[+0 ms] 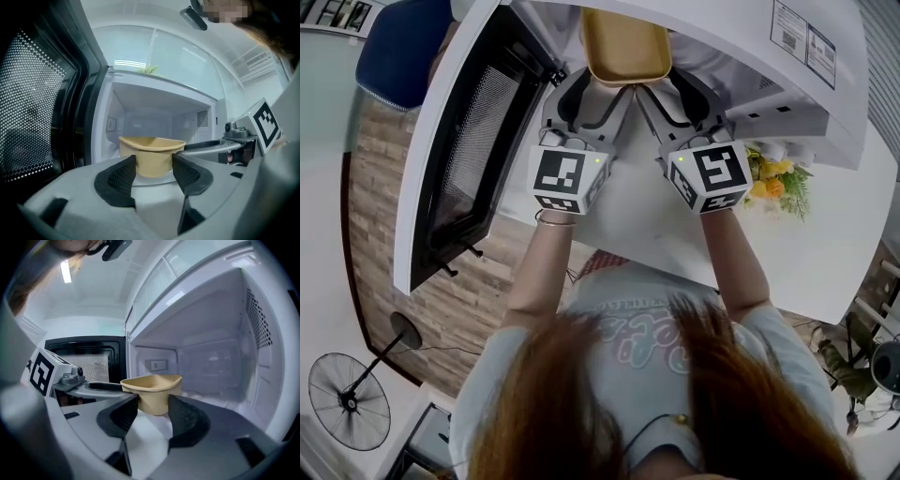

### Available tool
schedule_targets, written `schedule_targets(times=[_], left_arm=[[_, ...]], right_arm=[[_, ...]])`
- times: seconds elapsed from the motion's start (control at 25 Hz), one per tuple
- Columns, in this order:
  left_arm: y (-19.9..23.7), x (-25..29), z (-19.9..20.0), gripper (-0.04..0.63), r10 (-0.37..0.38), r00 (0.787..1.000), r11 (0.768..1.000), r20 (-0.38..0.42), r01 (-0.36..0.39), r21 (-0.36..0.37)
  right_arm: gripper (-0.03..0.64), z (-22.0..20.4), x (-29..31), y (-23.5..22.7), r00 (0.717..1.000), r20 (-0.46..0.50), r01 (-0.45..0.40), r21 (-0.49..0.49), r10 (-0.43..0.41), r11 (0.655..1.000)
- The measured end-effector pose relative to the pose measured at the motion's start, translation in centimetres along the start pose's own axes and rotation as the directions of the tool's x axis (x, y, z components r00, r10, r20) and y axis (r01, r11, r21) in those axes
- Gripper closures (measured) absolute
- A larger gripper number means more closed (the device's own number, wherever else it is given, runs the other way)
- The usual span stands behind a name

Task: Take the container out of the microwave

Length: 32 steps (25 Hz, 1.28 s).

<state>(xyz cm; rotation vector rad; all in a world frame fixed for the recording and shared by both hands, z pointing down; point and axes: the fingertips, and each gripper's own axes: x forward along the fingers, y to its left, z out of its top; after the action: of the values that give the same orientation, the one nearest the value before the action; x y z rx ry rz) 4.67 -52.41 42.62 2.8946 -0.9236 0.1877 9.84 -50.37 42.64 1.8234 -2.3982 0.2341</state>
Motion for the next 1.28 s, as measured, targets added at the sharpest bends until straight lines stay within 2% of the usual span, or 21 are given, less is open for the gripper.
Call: schedule_targets(times=[1.28], left_arm=[[-3.6, -4.2, 3.0, 0.351, -0.054, 0.998, 0.998, 0.037, 0.053, 0.022]], right_arm=[[0.425, 2.8, -5.2, 2.7, 0.998, 0.044, 0.047, 0.001, -0.047, 0.999]])
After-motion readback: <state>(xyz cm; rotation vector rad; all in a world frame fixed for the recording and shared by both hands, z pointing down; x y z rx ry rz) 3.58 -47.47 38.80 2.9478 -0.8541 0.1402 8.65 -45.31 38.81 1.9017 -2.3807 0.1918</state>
